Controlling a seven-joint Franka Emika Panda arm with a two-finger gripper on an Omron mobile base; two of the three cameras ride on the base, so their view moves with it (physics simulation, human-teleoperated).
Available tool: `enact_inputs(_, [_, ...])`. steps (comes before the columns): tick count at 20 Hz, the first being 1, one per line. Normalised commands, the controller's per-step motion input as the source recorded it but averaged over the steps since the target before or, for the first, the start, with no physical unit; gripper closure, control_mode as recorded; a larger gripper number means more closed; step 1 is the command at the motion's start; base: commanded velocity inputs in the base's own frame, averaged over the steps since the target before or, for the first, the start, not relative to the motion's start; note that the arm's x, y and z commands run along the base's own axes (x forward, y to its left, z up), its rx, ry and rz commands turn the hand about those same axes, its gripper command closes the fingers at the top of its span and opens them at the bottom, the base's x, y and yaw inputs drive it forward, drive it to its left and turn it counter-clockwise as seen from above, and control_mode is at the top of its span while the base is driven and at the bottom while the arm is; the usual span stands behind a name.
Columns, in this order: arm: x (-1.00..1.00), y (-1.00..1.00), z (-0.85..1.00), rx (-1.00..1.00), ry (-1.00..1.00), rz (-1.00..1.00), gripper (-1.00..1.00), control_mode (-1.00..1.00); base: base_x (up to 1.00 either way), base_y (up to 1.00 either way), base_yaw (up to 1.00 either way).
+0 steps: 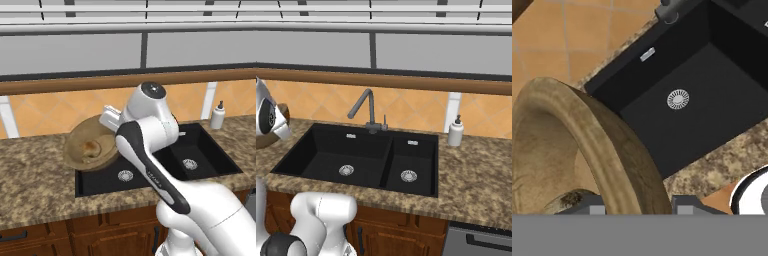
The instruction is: Pick the onion from the sink and place it in the bowl. Then pick the bowl and place it in the microwave. Then close the microwave door and press the start button.
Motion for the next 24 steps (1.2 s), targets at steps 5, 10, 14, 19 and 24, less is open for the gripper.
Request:
enact_inputs(5, [-0.41,-0.47,0.38,0.00,-0.02,-0.18,1.00,-1.00,0.00,0.00,0.00])
enact_inputs(10, [-0.44,-0.71,0.40,0.02,-0.06,-0.43,1.00,-1.00,0.00,0.00,0.00])
enact_inputs(14, [-0.45,-0.67,0.28,0.07,-0.08,-0.43,1.00,-1.00,0.00,0.00,0.00])
enact_inputs(19, [-0.50,-0.51,0.38,0.09,-0.13,-0.33,1.00,-1.00,0.00,0.00,0.00])
enact_inputs(24, [-0.53,-0.17,0.18,0.19,-0.11,-0.14,1.00,-1.00,0.00,0.00,0.00])
